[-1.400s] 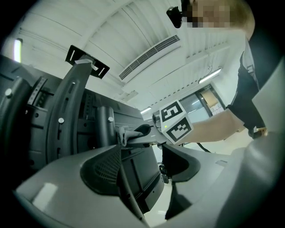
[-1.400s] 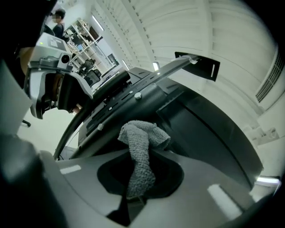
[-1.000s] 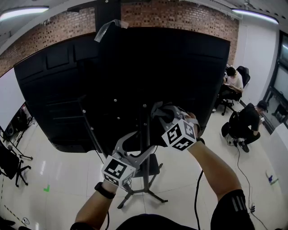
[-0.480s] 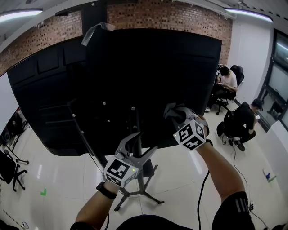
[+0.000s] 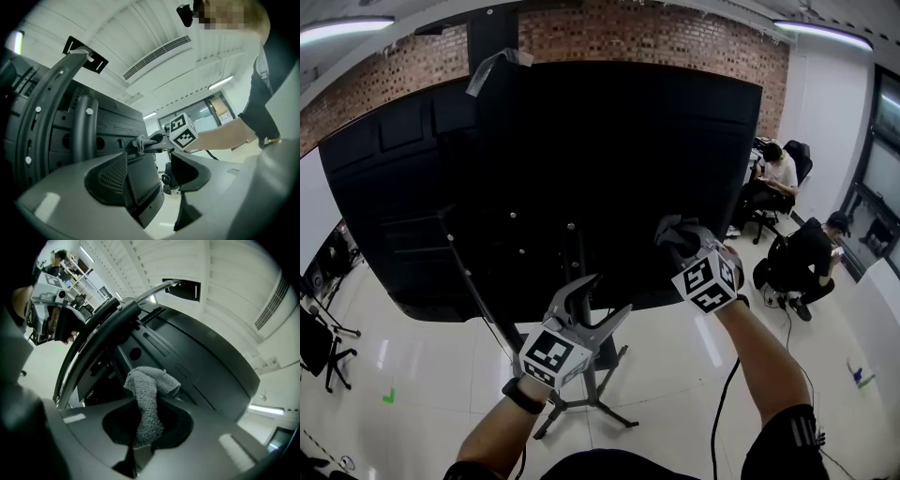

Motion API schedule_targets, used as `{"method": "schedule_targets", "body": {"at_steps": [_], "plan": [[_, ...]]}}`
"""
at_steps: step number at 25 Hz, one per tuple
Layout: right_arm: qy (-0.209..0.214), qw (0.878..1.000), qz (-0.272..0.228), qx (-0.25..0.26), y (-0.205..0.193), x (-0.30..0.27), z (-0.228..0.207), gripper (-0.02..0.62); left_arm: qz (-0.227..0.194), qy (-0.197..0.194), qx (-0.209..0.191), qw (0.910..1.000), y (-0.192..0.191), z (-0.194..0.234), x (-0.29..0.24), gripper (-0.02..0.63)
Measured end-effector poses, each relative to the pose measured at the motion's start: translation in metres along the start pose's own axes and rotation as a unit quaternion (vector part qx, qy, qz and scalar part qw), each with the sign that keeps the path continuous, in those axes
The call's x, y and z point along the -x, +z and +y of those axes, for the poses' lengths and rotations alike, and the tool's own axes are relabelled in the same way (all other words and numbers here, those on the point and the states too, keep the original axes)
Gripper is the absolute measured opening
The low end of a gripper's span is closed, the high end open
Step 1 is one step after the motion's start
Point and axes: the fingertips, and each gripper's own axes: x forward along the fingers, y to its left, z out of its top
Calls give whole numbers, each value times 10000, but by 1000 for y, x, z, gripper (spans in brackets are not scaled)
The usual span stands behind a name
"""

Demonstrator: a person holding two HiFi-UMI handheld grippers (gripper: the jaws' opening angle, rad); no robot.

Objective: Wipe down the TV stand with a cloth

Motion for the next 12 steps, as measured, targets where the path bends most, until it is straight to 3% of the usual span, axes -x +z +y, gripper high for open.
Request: {"method": "schedule_targets", "body": {"at_steps": [5,12], "plan": [[-41,9990,-451,-45,29,18,-2,40,-66,164,-28,9998,6,7,10,313],[83,9937,-1102,206,102,27,27,40,-215,480,-143,9985,22,29,50,313]]}}
